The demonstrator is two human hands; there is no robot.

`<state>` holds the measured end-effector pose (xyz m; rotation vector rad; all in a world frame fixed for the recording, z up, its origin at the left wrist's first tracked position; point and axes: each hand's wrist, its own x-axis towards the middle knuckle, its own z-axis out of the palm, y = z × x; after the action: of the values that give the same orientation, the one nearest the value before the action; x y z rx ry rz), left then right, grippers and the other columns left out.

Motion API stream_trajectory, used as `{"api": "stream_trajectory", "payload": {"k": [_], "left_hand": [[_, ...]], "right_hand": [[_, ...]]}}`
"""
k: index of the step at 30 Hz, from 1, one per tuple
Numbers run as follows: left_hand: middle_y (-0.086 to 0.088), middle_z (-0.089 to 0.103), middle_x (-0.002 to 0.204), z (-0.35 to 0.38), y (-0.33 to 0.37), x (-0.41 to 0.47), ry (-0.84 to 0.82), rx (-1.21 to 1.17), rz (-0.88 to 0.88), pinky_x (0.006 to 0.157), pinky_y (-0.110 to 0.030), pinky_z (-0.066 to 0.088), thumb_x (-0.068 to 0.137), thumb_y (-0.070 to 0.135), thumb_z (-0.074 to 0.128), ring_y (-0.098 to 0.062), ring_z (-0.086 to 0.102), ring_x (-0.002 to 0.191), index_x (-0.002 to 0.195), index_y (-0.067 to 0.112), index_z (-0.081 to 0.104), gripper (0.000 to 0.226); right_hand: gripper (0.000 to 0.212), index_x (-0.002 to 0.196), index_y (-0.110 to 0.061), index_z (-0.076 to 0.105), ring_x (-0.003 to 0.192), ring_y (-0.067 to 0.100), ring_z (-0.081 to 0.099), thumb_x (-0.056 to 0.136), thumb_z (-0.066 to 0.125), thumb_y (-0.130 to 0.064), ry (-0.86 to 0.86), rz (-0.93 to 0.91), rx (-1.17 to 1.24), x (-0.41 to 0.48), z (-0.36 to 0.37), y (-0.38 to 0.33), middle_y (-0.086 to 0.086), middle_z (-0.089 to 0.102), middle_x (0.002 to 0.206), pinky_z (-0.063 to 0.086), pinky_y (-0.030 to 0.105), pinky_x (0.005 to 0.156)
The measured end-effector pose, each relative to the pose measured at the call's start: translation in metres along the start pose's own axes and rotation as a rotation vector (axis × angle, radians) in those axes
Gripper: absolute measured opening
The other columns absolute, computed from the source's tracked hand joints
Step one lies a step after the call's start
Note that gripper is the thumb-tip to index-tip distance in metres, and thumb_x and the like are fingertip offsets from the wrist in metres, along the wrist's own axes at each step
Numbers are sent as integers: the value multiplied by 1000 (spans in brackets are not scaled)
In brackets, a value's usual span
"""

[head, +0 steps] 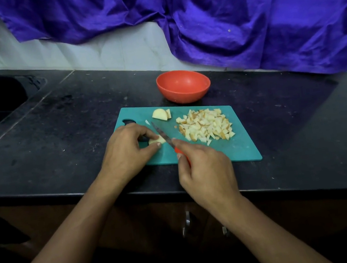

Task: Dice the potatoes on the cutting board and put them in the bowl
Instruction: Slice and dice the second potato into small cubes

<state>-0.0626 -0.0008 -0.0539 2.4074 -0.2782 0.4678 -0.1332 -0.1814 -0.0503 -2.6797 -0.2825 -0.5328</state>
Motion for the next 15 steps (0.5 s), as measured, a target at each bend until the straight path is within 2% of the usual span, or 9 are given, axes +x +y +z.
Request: {"api": "stream_trajectory", "payload": {"k": [3,7,15], "left_hand": [[17,67,96,-1,1,-1,10,5,-11,84,-30,50,81,38,82,-4,59,96,94,32,76,15],[16,67,94,-1,3,-2,12,-2,-26,79,-29,49,81,37,82,-4,59,93,91,34,77,12],[19,66,88,-5,5,-6,29,0,-43,71,-16,40,82,33,82,1,59,86,92,31,79,11]], "right_hand": [[44,145,-31,56,79,7,64,101,50,-30,-16,-20,-53,0,1,-1,-10,71,104,46,23,66],[46,146,-29,55,74,10,62,101,47,-28,-60,-57,-108,4,1,-1,-9,70,95,53,30,64],[46,147,-32,54,85,12,63,102,48,-27,-100,-68,-98,8,-6,0,-10,70,97,52,33,73]]}}
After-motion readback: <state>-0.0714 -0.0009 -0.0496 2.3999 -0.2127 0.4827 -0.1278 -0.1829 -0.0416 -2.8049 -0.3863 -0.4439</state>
